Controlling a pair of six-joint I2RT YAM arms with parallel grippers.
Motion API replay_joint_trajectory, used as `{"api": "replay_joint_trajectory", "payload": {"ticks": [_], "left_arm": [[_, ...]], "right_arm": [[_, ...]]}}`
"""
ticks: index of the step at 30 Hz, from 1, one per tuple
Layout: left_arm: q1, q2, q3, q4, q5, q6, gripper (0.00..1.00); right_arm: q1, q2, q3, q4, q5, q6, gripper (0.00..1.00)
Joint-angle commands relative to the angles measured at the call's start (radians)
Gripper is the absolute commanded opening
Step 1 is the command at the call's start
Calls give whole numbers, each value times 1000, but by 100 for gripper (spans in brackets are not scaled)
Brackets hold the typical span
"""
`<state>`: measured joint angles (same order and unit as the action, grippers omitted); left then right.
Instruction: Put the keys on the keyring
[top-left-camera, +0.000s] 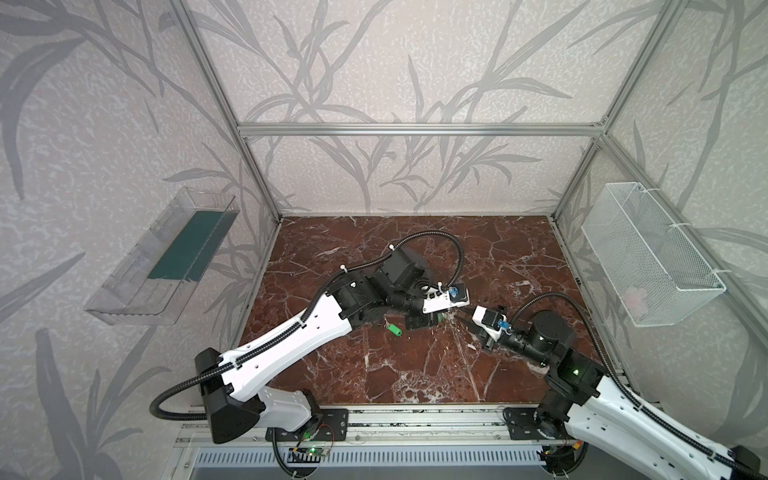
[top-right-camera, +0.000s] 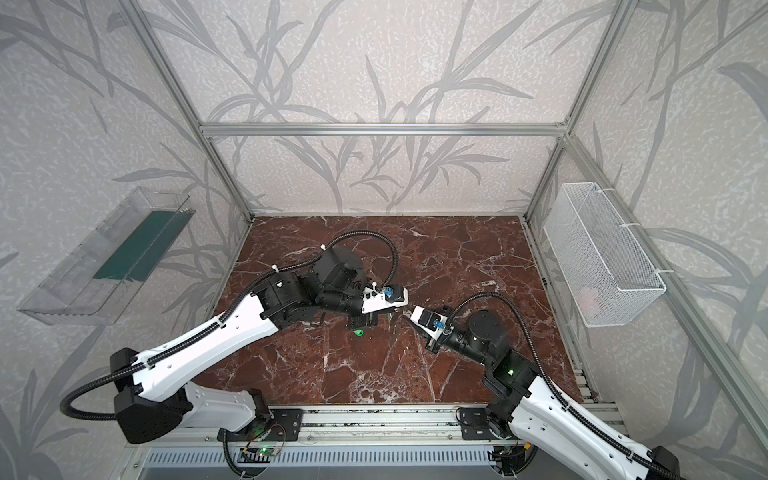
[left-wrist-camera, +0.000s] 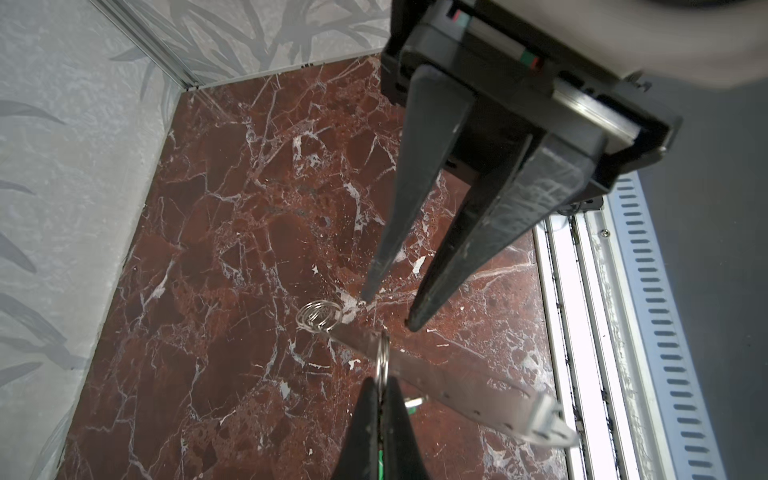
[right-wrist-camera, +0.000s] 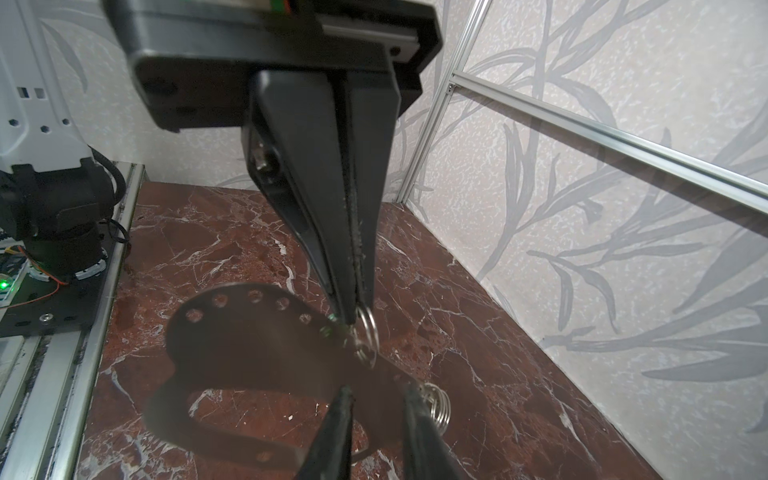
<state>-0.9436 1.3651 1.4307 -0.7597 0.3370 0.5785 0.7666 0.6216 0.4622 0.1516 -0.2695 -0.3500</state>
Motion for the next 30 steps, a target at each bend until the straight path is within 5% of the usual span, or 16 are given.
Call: {"api": "replay_joint_trajectory", "payload": {"ticks": [1,30], "left_arm": [[-12,4,52,-71,-31,38,0],[-50,27,82,-57,-46,26,0]], "right_arm": [[5,7,32,41,-7,3,22],[8,79,15,183,-69,65,11]]}}
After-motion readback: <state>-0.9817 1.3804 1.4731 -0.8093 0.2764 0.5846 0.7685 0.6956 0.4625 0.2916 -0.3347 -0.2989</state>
